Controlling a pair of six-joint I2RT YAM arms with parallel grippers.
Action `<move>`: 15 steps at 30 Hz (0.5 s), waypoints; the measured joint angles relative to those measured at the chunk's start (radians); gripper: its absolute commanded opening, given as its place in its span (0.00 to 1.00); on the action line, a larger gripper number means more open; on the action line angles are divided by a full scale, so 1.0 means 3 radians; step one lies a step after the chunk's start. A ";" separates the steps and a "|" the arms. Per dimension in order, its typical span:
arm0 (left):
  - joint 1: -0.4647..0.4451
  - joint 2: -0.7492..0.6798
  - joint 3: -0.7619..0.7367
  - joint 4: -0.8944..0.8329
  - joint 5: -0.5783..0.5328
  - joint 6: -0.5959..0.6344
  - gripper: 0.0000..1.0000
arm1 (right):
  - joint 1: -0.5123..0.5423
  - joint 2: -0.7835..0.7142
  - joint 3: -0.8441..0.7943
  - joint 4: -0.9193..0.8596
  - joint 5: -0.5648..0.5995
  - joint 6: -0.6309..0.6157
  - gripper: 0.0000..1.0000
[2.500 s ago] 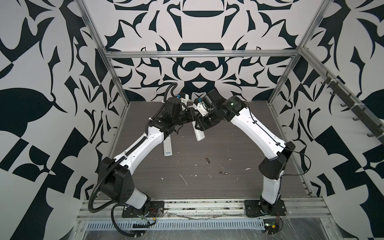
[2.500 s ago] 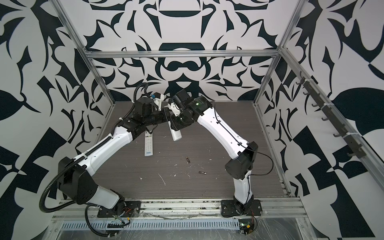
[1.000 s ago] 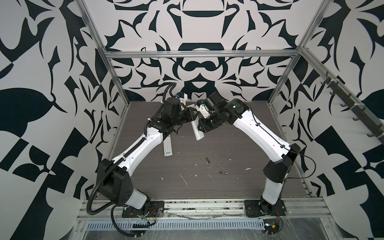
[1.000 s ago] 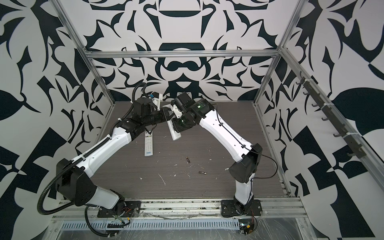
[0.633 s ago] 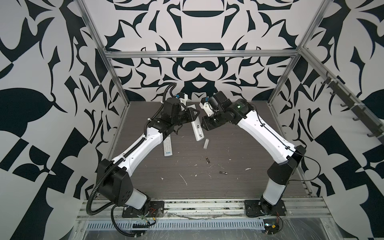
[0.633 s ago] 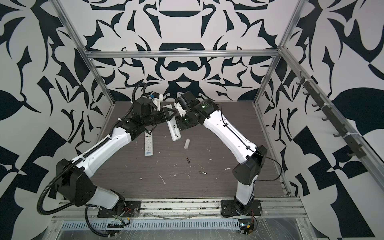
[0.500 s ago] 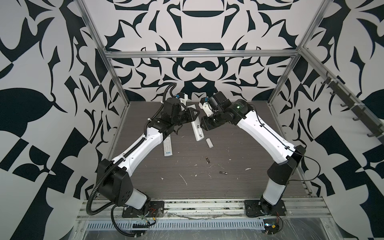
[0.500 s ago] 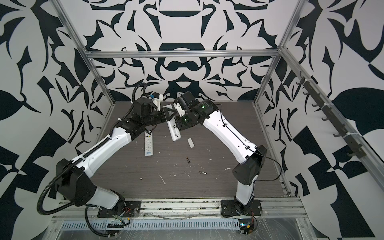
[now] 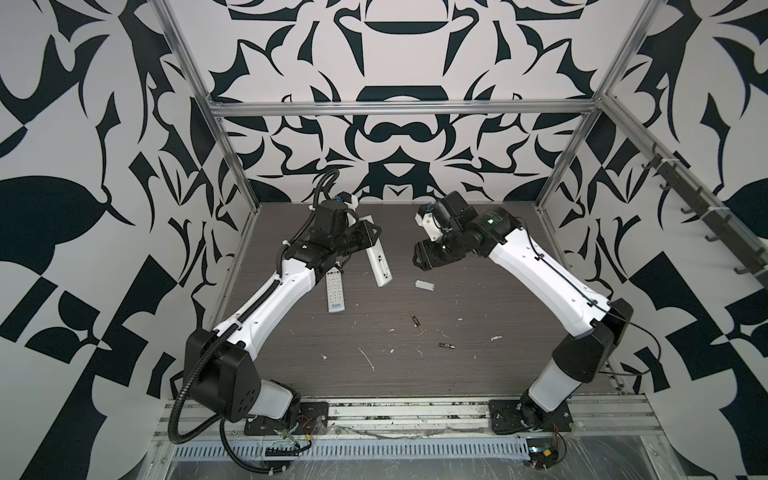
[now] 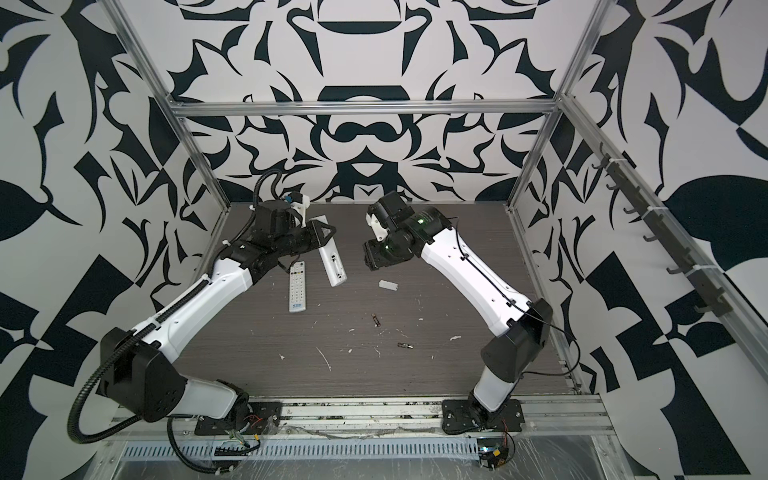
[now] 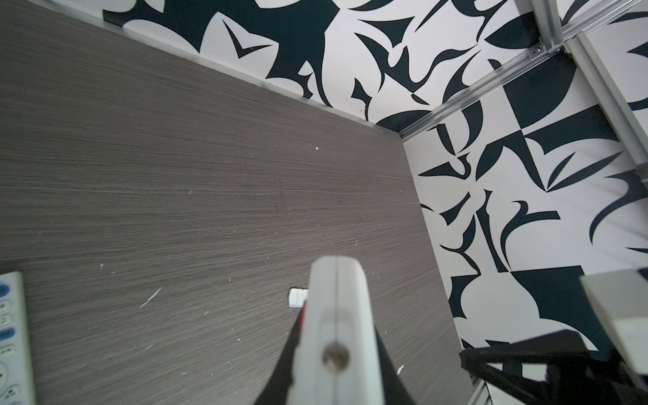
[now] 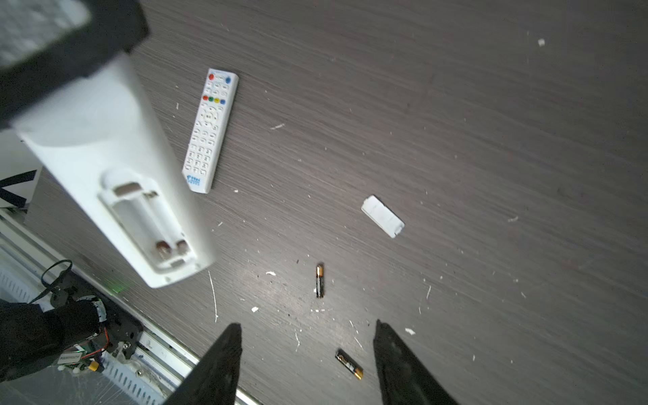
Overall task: Load the batteries into the remote control
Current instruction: 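Lower the remote with the left gripper while the right gripper reaches for a battery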
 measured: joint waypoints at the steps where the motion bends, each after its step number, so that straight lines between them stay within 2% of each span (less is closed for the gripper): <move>1: 0.0017 -0.0057 -0.0079 -0.0006 0.0008 -0.0004 0.00 | 0.0001 -0.0050 -0.0112 -0.0017 -0.0001 0.0000 0.65; 7: 0.0114 -0.0320 -0.0504 -0.0047 0.0136 -0.0032 0.00 | 0.0037 -0.0064 -0.0952 0.0093 -0.0081 0.0015 0.65; 15: 0.0201 -0.0591 -0.0843 -0.0065 0.0327 -0.0090 0.00 | 0.0184 0.0599 -0.1066 0.0320 -0.0092 -0.0009 0.62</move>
